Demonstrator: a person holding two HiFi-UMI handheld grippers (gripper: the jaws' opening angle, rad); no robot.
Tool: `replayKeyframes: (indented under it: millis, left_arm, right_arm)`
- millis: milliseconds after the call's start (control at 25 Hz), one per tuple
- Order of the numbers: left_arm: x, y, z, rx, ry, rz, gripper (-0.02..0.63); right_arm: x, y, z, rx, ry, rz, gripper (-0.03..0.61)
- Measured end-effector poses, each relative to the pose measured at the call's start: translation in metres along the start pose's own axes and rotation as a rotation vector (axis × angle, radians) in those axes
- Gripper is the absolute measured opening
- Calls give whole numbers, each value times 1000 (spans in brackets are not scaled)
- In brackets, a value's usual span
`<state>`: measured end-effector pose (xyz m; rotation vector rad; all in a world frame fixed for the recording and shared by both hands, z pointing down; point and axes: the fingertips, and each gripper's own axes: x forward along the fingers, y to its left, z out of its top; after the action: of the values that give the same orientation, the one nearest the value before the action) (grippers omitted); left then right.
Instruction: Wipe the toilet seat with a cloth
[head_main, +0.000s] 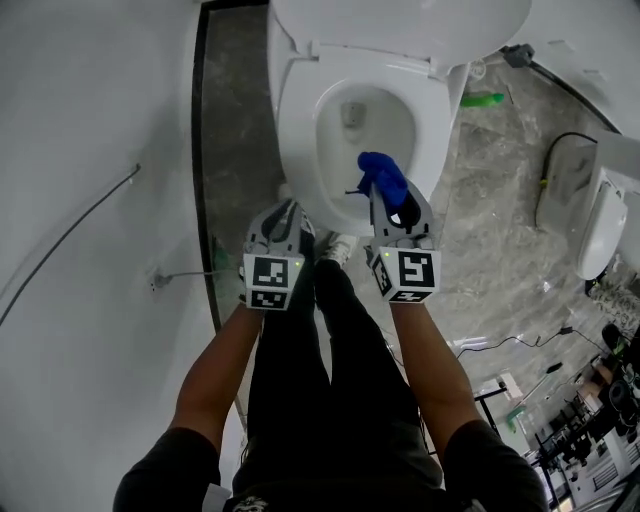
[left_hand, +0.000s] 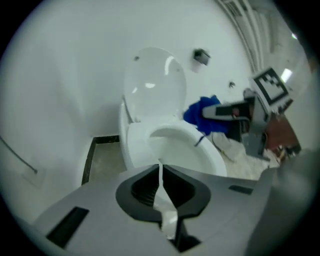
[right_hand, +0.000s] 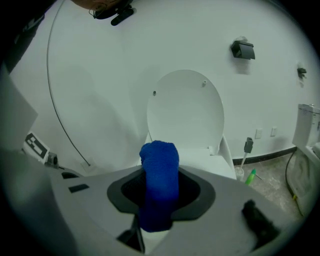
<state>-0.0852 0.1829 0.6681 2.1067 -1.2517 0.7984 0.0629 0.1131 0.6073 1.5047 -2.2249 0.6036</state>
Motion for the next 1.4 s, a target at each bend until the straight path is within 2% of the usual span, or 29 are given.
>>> replayKeyframes:
  millis: [40,120,240,440,640,760,960,1120,1280,1400]
  left_arm:
    - [6,14,13,-78,-31,23,27]
    - [21,41,41,-184,-80,57,11]
    - [41,73,78,-240,-124,74,11]
    - [72,107,111,-227,-125,85,11]
    - [102,131,116,-269,-89,67,11]
    - [117,142,119,-256,-70,66,10]
    - [130,138,125,-233,-52,48,9]
    - [142,124,130,-204,-45,28,10]
    - [151,118,148,-208,-54,17,11]
    - [157,100,164,-233,-72,-32,11]
  right_arm:
    - [11,3,6,-10,-4,10,107]
    - [34,8,17,-23,-9,28,106]
    - [71,16,28,-33,-1,52,106]
    - [141,29,32,-42,48,94,106]
    - [198,40,14,-37,148,116,107]
    - [218,42,2,-28,208,111,107]
    - [231,27,-3,19,236,79,107]
    - [230,5,1,60,242,12,107]
    - [228,-25,2,110,246,-55,107]
    - [222,-52,2,156,253,-94,107]
